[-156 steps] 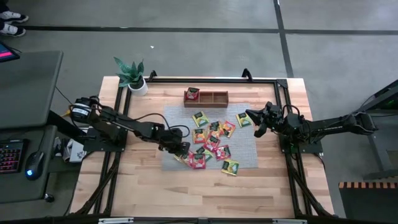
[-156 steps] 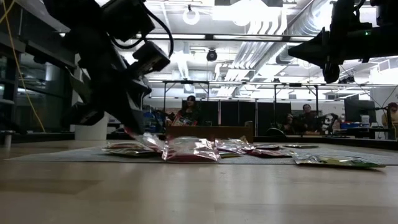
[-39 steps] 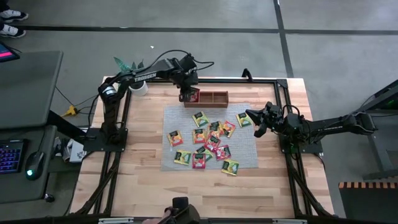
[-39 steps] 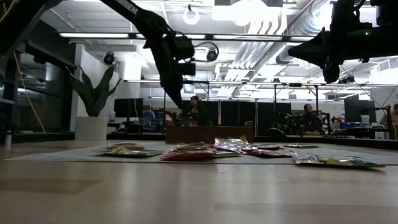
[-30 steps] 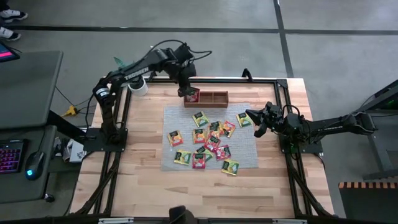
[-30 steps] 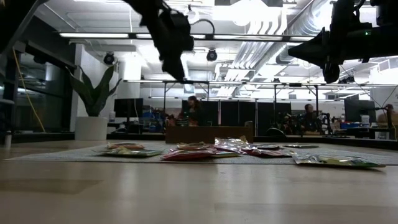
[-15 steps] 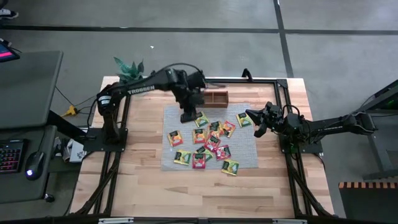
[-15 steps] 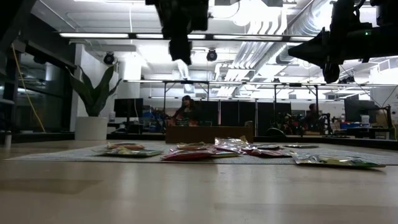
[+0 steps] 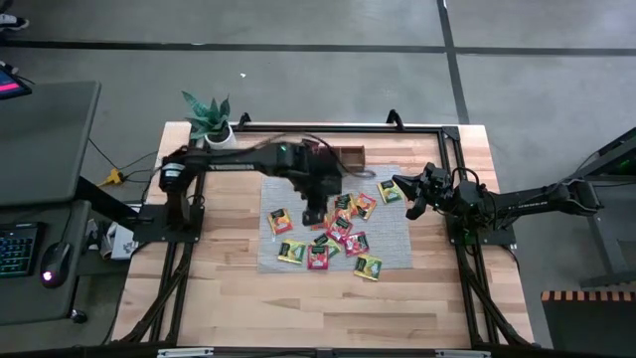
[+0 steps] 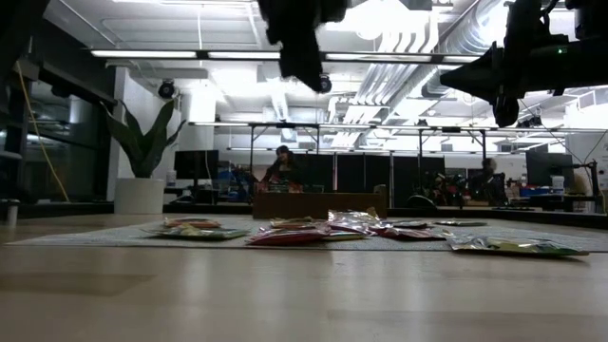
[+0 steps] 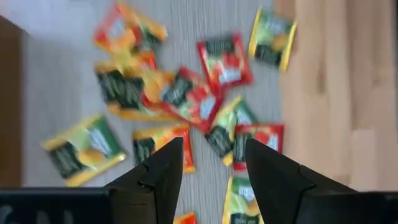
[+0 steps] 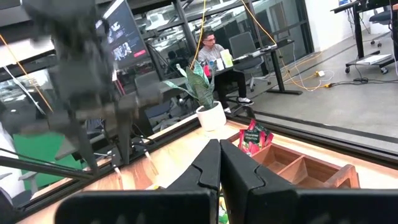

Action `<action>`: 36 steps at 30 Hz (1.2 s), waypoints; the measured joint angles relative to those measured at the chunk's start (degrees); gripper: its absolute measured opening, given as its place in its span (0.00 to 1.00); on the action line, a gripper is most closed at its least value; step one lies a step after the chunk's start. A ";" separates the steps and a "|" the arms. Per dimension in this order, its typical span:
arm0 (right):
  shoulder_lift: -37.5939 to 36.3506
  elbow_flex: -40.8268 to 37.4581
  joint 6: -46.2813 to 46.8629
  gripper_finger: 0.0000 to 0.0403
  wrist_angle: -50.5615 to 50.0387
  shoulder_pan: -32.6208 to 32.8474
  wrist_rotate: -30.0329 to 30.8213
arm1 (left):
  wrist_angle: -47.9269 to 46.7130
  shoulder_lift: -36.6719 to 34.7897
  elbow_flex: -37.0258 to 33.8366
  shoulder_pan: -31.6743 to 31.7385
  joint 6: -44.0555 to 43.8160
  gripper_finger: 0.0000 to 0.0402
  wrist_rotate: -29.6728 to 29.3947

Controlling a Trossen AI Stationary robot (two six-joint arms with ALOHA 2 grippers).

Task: Pick & Place Tea
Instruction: Put the red tea bag into the left section of the wooden organizer

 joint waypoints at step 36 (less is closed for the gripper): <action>-0.05 0.00 0.00 0.00 -1.29 -0.02 0.00 | 6.64 17.42 -0.24 -8.24 2.82 0.42 2.91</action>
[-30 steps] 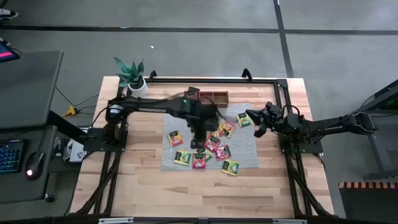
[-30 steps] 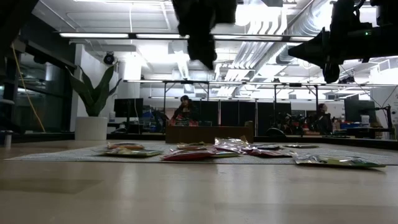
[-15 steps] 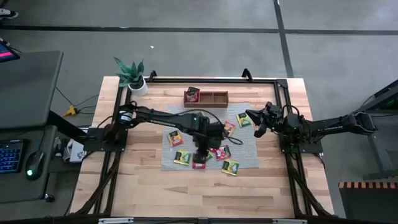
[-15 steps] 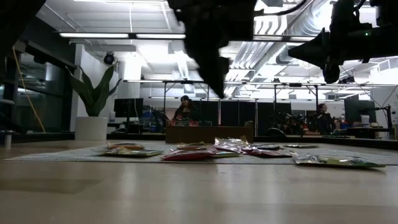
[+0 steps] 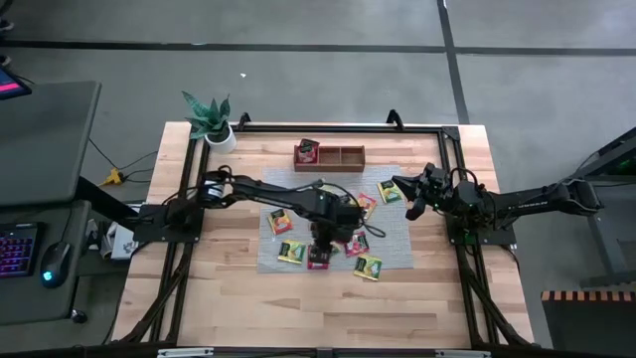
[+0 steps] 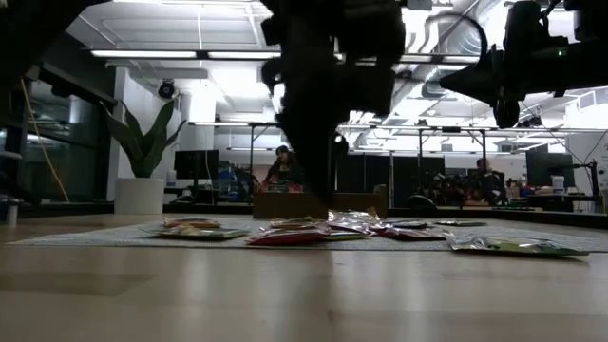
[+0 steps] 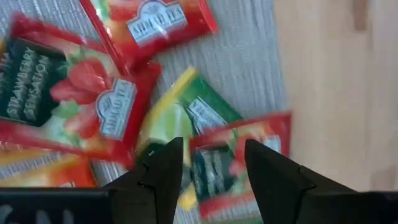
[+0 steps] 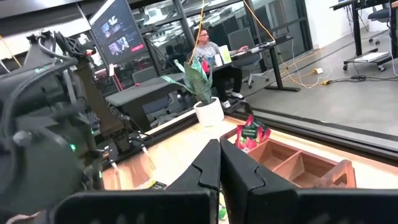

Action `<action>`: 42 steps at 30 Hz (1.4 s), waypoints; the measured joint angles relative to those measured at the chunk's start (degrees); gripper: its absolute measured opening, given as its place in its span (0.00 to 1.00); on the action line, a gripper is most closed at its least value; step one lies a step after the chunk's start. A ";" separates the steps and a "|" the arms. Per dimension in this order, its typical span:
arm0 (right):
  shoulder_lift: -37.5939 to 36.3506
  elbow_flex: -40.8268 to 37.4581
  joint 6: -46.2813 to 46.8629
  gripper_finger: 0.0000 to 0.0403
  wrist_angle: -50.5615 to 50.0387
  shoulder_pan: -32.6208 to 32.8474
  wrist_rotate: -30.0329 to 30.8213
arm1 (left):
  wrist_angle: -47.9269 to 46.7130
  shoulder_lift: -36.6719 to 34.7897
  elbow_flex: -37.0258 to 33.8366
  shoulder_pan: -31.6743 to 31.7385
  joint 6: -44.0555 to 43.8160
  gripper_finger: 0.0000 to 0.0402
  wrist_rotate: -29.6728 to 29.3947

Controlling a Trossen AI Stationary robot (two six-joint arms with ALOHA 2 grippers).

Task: Pick & Place Tea
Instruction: Put the red tea bag into the left section of the wooden organizer

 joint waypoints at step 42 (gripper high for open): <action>0.04 0.00 0.00 0.00 0.01 0.02 0.02 | 4.73 1.03 -5.18 0.04 -1.30 0.42 -0.51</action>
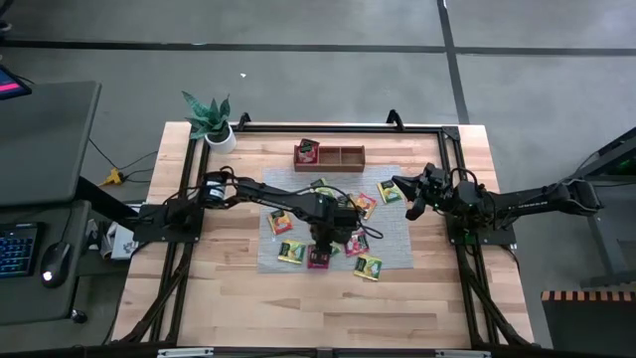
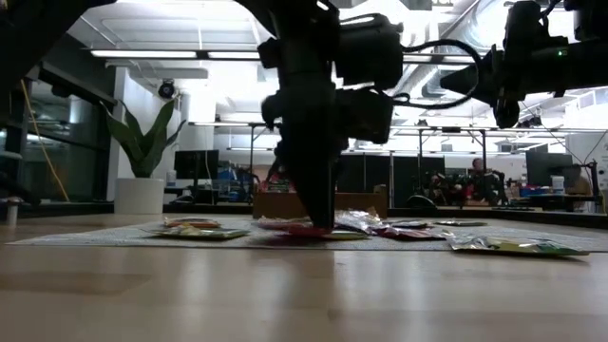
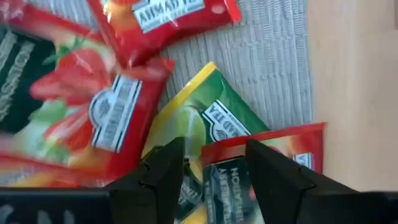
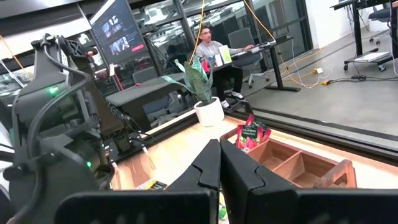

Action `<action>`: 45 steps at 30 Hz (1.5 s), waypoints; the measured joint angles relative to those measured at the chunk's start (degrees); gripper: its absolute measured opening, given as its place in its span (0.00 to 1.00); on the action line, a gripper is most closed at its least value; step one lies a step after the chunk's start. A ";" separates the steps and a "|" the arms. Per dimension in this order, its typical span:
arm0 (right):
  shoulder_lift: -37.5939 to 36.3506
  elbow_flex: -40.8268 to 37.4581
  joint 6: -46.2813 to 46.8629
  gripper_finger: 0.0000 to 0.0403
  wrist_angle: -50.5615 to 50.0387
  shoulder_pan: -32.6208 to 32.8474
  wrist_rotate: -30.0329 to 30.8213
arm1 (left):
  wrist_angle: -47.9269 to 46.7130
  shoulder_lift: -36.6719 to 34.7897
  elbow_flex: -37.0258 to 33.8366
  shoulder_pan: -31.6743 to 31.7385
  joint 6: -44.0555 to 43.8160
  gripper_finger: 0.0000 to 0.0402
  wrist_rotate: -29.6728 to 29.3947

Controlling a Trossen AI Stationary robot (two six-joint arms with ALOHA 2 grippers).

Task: Pick & Place Tea
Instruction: Put the red tea bag into the left section of the wooden organizer

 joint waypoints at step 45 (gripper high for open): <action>0.00 0.00 0.00 0.00 -0.83 -0.02 0.00 | -11.56 2.24 9.40 -0.16 -4.72 0.00 -3.07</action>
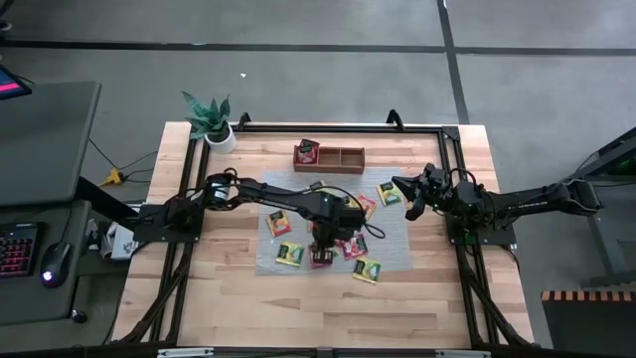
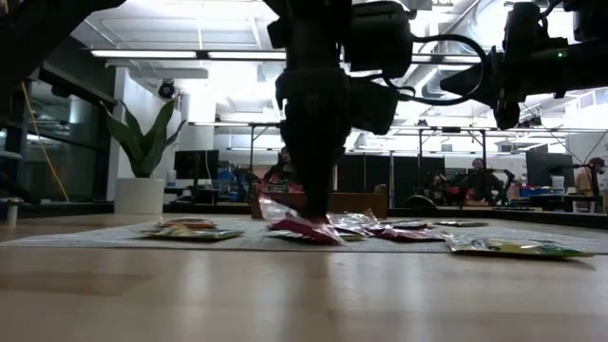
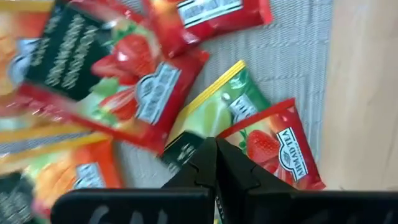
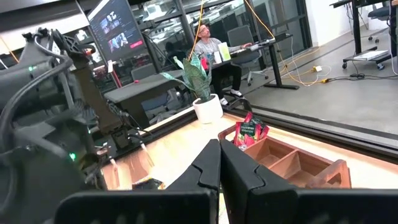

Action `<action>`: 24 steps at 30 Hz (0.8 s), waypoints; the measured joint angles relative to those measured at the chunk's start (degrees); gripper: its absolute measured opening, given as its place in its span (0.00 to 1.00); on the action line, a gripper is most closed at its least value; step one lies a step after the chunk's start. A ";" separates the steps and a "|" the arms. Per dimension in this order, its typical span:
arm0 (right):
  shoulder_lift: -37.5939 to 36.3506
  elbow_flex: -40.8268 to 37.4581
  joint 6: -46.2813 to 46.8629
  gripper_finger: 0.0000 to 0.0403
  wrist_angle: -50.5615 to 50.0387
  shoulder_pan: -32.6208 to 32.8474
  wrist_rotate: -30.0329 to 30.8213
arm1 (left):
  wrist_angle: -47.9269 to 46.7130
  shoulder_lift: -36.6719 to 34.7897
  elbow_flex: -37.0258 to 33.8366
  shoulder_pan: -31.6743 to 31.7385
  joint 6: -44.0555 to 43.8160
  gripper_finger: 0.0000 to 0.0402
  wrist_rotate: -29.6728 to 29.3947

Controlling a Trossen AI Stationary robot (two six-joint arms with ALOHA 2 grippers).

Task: Pick & Place Tea
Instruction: Put the red tea bag into the left section of the wooden organizer

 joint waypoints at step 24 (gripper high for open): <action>0.00 0.00 0.00 0.00 -0.01 0.00 0.00 | -17.71 -0.29 14.89 1.04 5.30 0.00 -23.06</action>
